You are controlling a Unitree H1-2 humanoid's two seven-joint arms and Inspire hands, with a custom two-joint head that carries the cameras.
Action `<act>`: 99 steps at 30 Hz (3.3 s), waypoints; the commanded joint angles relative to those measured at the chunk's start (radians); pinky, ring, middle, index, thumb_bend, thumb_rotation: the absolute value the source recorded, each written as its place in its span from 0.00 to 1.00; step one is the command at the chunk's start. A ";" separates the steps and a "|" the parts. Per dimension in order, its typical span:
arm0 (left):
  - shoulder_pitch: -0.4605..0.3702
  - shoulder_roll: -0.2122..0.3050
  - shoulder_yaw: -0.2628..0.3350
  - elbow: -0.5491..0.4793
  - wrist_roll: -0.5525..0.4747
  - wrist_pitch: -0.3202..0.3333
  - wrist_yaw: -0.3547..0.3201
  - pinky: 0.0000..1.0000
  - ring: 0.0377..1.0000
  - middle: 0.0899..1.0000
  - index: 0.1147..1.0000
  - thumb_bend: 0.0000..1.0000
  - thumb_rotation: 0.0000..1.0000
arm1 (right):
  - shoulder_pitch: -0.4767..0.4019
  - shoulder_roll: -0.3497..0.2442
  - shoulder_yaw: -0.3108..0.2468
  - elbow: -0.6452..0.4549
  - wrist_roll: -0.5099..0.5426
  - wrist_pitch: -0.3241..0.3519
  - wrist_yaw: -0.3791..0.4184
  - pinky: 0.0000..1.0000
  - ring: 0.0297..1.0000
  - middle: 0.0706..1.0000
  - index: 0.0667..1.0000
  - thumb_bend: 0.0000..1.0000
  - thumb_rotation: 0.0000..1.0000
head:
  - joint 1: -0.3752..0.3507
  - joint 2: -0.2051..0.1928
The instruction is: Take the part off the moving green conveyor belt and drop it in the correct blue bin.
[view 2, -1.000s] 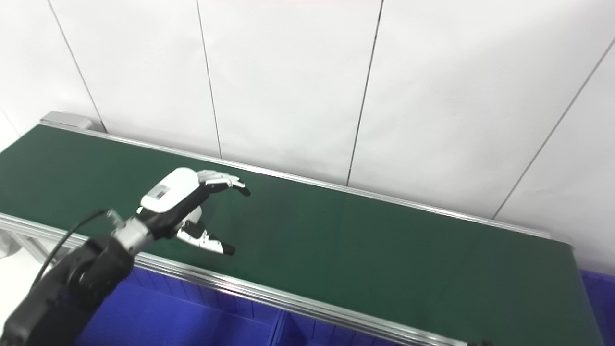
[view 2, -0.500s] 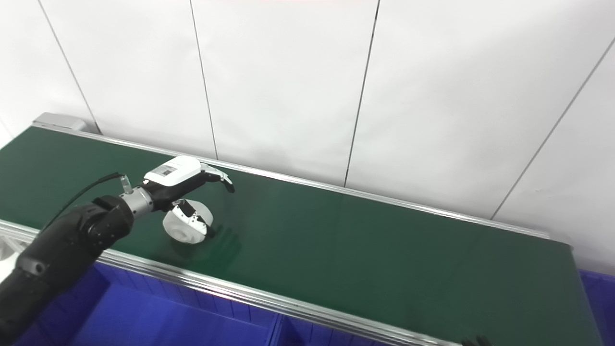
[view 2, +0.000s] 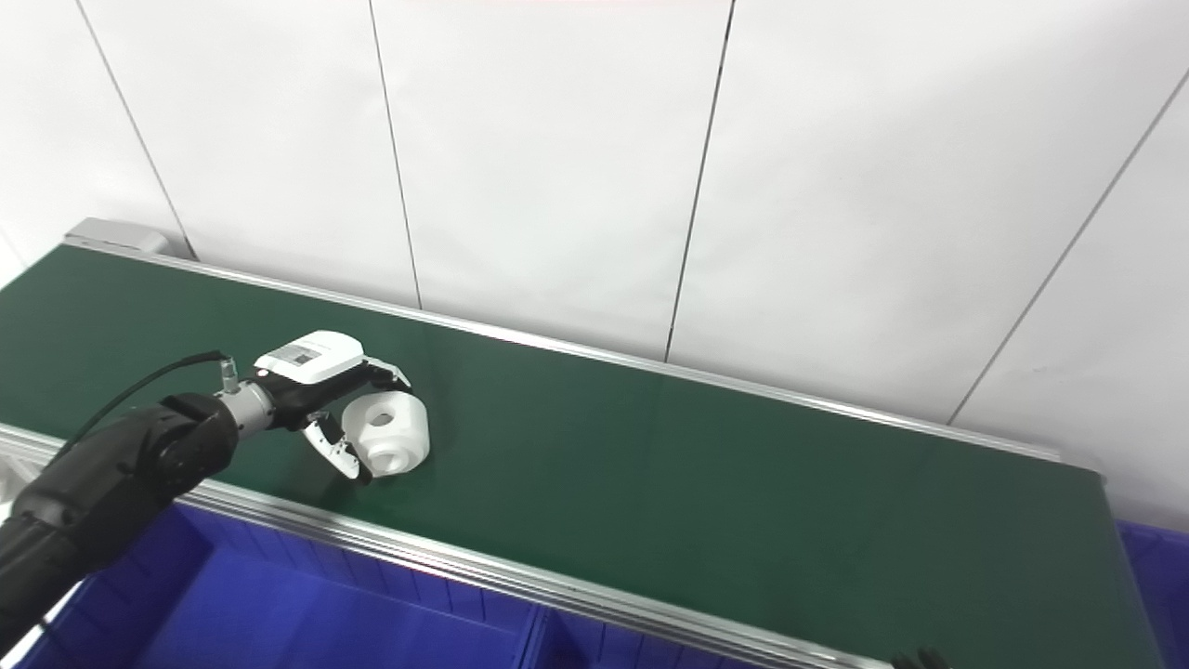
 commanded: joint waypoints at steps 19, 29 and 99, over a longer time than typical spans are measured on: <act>0.049 -0.308 0.170 -0.099 -0.341 0.133 0.152 0.35 0.38 0.38 0.46 0.52 0.00 | 0.005 0.018 0.007 -0.041 -0.009 0.000 0.001 0.81 0.76 0.81 0.87 0.51 0.86 | -0.013 0.003; 0.082 -0.194 0.150 -0.309 -0.352 0.158 -0.016 0.33 0.36 0.38 0.45 0.52 0.00 | 0.011 0.015 0.002 -0.098 -0.020 0.054 -0.005 0.76 0.73 0.79 0.84 0.56 0.83 | 0.005 0.085; 0.650 -0.169 0.246 -0.906 -0.421 0.100 -0.176 0.64 0.75 0.81 0.80 0.75 0.65 | -0.027 0.038 0.044 -0.186 -0.111 0.200 -0.025 0.66 0.67 0.75 0.77 0.60 0.69 | -0.307 0.153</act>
